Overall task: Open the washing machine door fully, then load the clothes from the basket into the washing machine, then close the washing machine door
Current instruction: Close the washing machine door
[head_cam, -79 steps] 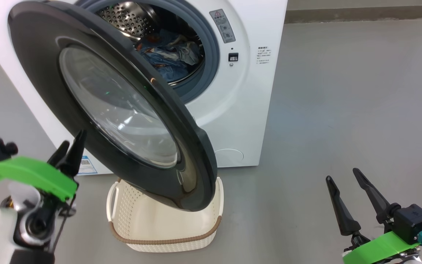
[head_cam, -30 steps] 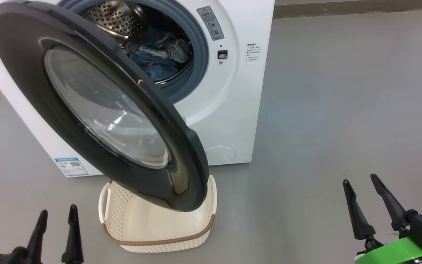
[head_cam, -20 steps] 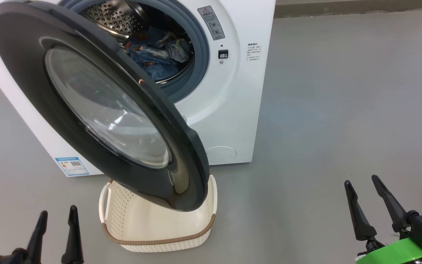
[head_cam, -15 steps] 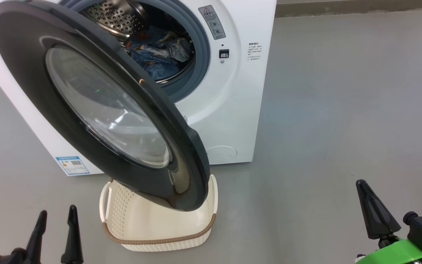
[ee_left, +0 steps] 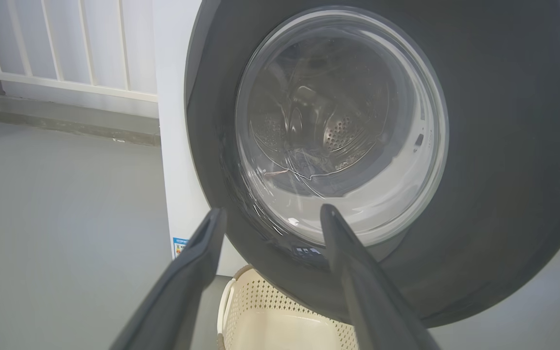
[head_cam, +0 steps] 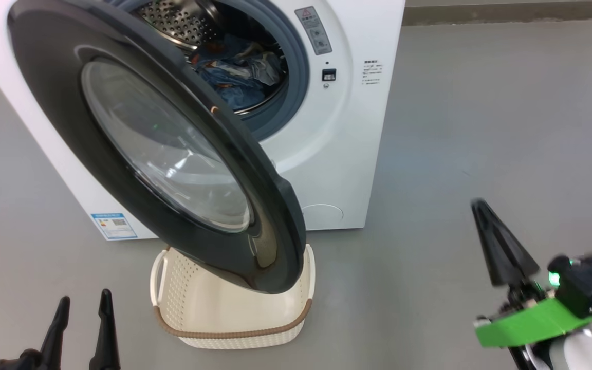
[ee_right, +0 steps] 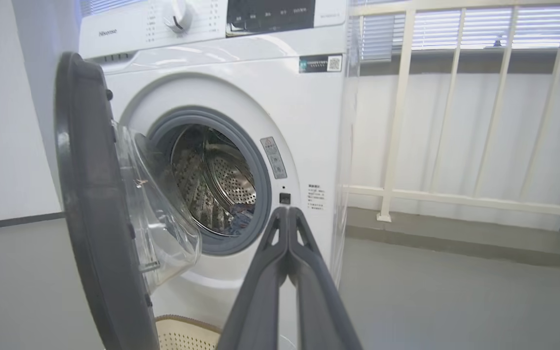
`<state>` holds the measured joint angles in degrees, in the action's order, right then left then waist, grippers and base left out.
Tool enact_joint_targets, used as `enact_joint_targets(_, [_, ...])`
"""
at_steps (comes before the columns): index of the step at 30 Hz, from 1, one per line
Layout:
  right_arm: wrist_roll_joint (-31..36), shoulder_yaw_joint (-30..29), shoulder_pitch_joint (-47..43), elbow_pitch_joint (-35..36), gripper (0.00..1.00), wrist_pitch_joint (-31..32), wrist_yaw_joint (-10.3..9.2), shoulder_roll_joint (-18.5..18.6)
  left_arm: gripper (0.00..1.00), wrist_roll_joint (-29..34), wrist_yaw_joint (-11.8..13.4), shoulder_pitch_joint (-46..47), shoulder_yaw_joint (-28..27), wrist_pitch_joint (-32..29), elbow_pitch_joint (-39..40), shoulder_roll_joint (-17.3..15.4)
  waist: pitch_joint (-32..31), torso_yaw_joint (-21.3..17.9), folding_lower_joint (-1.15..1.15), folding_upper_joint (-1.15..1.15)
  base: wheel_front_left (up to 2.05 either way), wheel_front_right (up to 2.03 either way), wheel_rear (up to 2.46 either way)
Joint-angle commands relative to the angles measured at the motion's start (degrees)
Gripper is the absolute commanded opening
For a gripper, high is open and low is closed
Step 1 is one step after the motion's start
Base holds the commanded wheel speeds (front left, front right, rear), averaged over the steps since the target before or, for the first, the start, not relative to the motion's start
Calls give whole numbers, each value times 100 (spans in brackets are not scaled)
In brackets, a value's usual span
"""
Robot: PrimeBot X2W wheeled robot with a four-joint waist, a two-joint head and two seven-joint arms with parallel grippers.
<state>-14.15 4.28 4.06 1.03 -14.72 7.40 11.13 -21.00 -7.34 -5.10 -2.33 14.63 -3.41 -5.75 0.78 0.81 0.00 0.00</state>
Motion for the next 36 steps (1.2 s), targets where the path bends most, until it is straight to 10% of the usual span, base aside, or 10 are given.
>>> enact_joint_targets(1, [-5, 214, 292, 264, 0, -28, 9, 84, 100, 36, -14, 80, -172, 37, 155, -48, -16, 37, 0, 0, 0, 0, 0])
enact_joint_targets(13, [-234, 1825, 1545, 1133, 0, -28, 9, 67, 100, 68, -14, 118, -91, 37, 135, -43, -90, 262, 0, 0, 0, 0, 0])
enact_joint_targets(36, [-750, 3287, 1412, -586, 0, -28, 9, -382, 100, 37, -14, 339, 92, 37, 304, -3, 318, 677, 0, 0, 0, 0, 0])
